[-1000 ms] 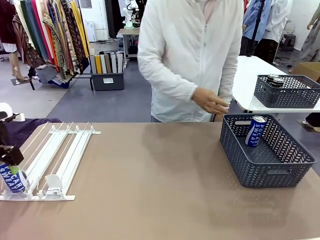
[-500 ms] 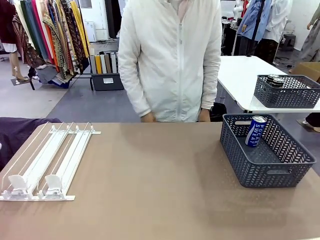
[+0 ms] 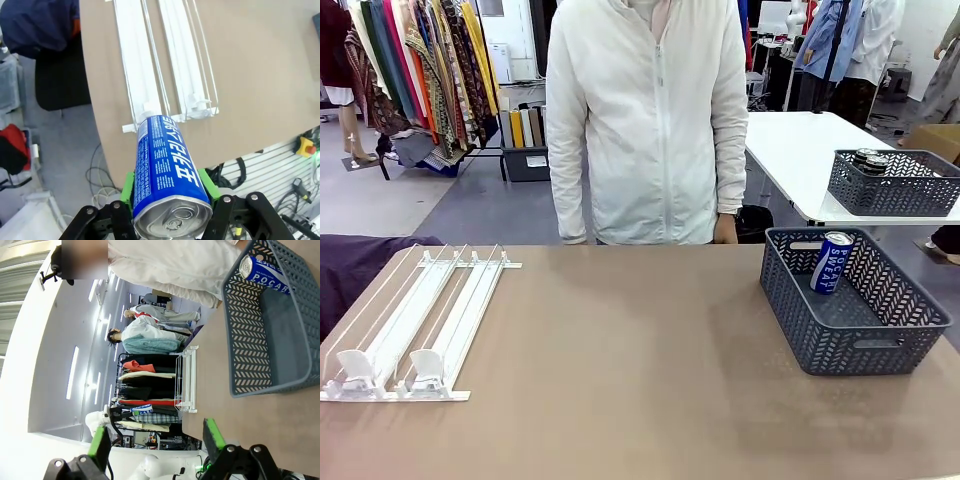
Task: Retrieve and store the cans from the dispenser.
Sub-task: Pick up one can from the Automatic Can Dispenser and place it in the middle of the table.
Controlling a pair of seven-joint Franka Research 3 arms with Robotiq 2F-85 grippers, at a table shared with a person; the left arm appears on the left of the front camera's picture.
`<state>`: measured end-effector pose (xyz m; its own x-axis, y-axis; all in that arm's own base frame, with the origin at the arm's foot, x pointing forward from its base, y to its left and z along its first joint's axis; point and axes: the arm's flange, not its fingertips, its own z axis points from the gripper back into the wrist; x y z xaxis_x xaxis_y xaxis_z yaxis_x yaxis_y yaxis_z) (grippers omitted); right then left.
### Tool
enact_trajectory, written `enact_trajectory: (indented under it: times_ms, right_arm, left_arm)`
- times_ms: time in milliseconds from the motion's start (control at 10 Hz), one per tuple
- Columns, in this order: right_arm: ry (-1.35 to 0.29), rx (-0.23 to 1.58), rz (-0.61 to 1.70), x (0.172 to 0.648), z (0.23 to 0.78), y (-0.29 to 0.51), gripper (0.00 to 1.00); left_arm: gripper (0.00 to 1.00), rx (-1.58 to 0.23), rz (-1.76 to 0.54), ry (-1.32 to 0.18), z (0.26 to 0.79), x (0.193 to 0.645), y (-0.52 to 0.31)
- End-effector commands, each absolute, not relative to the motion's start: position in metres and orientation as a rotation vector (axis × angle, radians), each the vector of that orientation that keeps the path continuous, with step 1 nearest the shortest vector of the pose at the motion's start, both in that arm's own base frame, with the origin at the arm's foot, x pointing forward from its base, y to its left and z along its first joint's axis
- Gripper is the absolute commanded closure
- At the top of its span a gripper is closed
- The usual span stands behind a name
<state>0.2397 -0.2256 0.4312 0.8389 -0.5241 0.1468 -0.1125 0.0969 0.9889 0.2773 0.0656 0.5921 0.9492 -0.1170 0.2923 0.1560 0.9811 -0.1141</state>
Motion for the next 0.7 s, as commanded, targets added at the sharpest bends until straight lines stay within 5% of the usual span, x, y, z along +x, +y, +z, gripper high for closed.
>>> enact_trajectory:
  times_ms: [0, 200, 600]
  right_arm:
    - [-0.564, 1.465, -0.308, 0.241, 0.433, -0.226, 0.0]
    - [-0.564, 1.465, -0.308, 0.241, 0.433, -0.226, 0.0]
    - [-0.564, 1.465, -0.308, 0.241, 0.433, -0.226, 0.0]
  left_arm:
    - [1.0, -0.12, -0.142, -0.293, 0.595, 0.277, 0.065]
    - [1.0, -0.124, -0.08, -0.255, 0.594, 0.283, 0.04]
    - [1.0, -0.09, -0.394, -0.349, 0.596, 0.384, -0.189]
